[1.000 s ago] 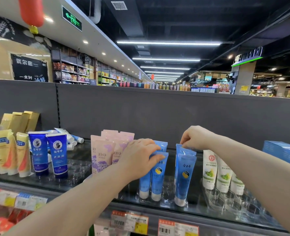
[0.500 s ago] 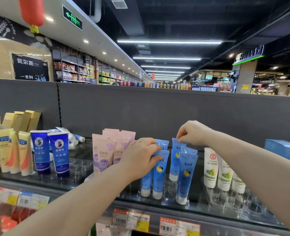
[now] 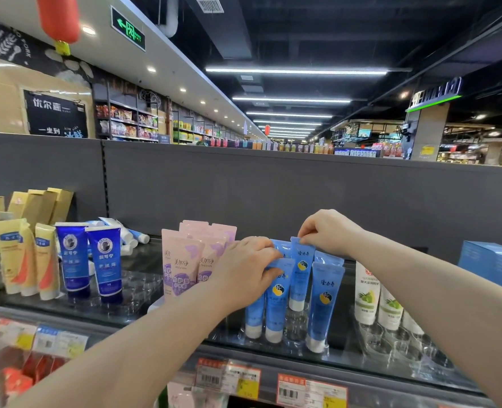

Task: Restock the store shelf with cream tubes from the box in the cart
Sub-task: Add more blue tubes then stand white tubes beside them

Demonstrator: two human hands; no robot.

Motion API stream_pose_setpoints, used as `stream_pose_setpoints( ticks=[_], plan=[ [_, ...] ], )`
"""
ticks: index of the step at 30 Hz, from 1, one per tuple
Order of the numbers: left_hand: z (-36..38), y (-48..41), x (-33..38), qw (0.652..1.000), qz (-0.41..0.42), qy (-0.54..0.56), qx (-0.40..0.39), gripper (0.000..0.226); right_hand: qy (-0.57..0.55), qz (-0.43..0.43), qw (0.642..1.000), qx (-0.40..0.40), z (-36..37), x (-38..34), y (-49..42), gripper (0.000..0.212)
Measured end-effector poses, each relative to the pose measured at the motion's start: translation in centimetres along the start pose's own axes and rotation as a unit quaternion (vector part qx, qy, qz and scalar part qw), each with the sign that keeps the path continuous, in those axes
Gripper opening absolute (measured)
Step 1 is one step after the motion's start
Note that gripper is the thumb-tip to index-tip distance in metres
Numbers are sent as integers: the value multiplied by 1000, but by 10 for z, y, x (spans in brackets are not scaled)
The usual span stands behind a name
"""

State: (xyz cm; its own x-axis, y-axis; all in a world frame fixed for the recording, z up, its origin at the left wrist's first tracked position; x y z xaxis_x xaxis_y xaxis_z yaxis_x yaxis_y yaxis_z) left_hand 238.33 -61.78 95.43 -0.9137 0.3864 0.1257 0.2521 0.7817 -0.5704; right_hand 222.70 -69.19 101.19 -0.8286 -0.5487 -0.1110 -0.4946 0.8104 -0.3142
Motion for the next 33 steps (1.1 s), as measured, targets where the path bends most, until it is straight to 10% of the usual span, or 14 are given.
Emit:
stream_pose_setpoints(
  ticks=[33],
  plan=[
    [2, 0, 1, 999, 19, 32, 35, 34, -67, 62, 993, -76, -19, 25, 24, 23]
  ],
)
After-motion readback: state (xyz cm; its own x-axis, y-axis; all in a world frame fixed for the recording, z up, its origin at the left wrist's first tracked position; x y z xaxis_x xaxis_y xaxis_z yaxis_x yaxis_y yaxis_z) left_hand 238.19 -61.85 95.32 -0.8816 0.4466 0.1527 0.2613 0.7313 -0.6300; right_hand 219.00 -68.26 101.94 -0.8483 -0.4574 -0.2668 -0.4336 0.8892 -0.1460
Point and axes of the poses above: each hand's wrist, its own y-axis away from the middle knuckle, its own z-axis out of the palm, x = y × z, the point moved 3 cm from there along -y, towards the middle knuckle, and after that the axes turned 4 degrees about -z, right-handed, at the moved point
